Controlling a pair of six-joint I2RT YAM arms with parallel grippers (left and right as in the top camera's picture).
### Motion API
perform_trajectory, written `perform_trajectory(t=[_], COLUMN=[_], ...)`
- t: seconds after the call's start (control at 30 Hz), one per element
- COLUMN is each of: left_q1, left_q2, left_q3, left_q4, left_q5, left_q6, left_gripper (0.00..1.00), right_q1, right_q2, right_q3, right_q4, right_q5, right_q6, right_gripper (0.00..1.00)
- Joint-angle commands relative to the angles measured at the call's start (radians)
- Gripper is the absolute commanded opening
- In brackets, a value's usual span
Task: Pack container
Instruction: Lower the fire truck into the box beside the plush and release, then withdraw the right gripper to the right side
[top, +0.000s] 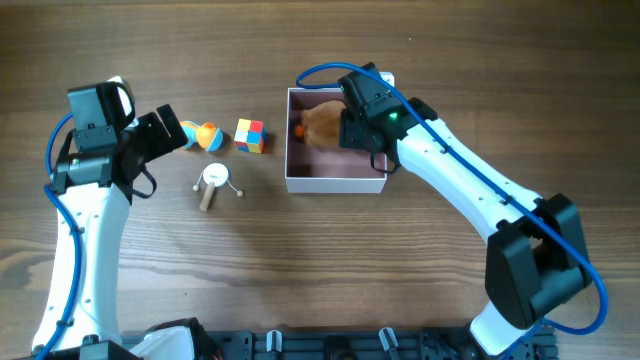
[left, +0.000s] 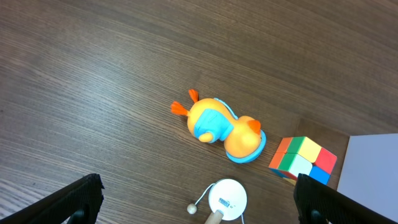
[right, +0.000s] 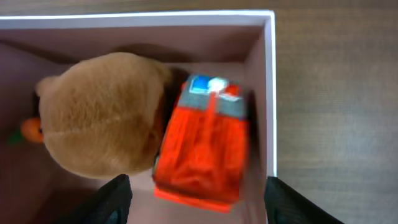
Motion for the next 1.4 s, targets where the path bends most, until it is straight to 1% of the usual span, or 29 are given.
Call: perform_trajectory(t=[0.0, 0.03, 0.23, 0.3, 0.37, 0.4, 0.47, 0.6, 0.77, 0.83, 0.87, 0.93, 1.03, 1.23, 1.3, 1.37], left_q1=[0.005, 0.005, 0.005, 0.005, 0.005, 0.005, 0.005, 0.005, 0.005, 0.005, 0.005, 0.005, 0.005, 0.005, 0.005, 0.005], left_q2=[0.004, 0.004, 0.004, 0.004, 0.004, 0.004, 0.004, 0.004, 0.004, 0.004, 0.004, 0.004, 0.004, 0.004, 0.004, 0.004], left_q3=[0.021, 0.021, 0.021, 0.021, 0.021, 0.021, 0.021, 0.021, 0.021, 0.021, 0.021, 0.021, 0.021, 0.021, 0.021, 0.021], left_q4=[0.001, 0.001, 0.001, 0.001, 0.001, 0.001, 0.001, 0.001, 0.001, 0.043, 0.101, 0.159, 0.159, 0.159, 0.149, 0.101], left_q5=[0.012, 0.012, 0.012, 0.012, 0.012, 0.012, 0.012, 0.012, 0.012, 0.0, -0.007, -0.007, -0.007, -0.002, 0.083, 0.156], left_q6=[0.016, 0.016, 0.016, 0.016, 0.016, 0.016, 0.016, 0.016, 0.016, 0.023, 0.023, 0.023, 0.023, 0.018, -0.014, -0.015], left_gripper=[1.0, 1.0, 1.0, 1.0, 1.0, 1.0, 1.0, 1.0, 1.0, 1.0, 1.0, 1.0, 1.0, 1.0, 1.0, 1.0], right_q1=[-0.002, -0.002, -0.002, -0.002, -0.003, -0.007, -0.025, -0.117, -0.268, -0.323, -0.36, -0.426, -0.529, -0.703, -0.76, -0.794], right_q2=[-0.058, -0.103, -0.158, -0.182, -0.213, -0.235, -0.292, -0.439, -0.573, -0.599, -0.606, -0.605, -0.58, -0.49, -0.439, -0.397], right_q3=[0.029, 0.03, 0.03, 0.031, 0.031, 0.031, 0.033, 0.033, 0.033, 0.033, 0.033, 0.033, 0.032, 0.032, 0.032, 0.032], right_q4=[0.005, 0.005, -0.009, -0.034, -0.072, -0.093, -0.14, -0.228, -0.286, -0.315, -0.338, -0.374, -0.404, -0.412, -0.415, -0.416], right_q5=[0.026, 0.029, 0.029, 0.052, 0.114, 0.125, 0.113, 0.099, 0.012, -0.003, -0.004, -0.033, -0.134, -0.224, -0.248, -0.274], right_q6=[-0.084, -0.09, -0.115, -0.144, -0.142, -0.137, -0.122, -0.06, -0.054, -0.05, -0.035, -0.021, -0.032, -0.058, -0.058, -0.058], right_gripper=[0.68, 0.68, 0.69, 0.68, 0.73, 0.76, 0.79, 0.87, 0.89, 0.92, 0.94, 0.98, 0.99, 1.0, 1.0, 1.0])
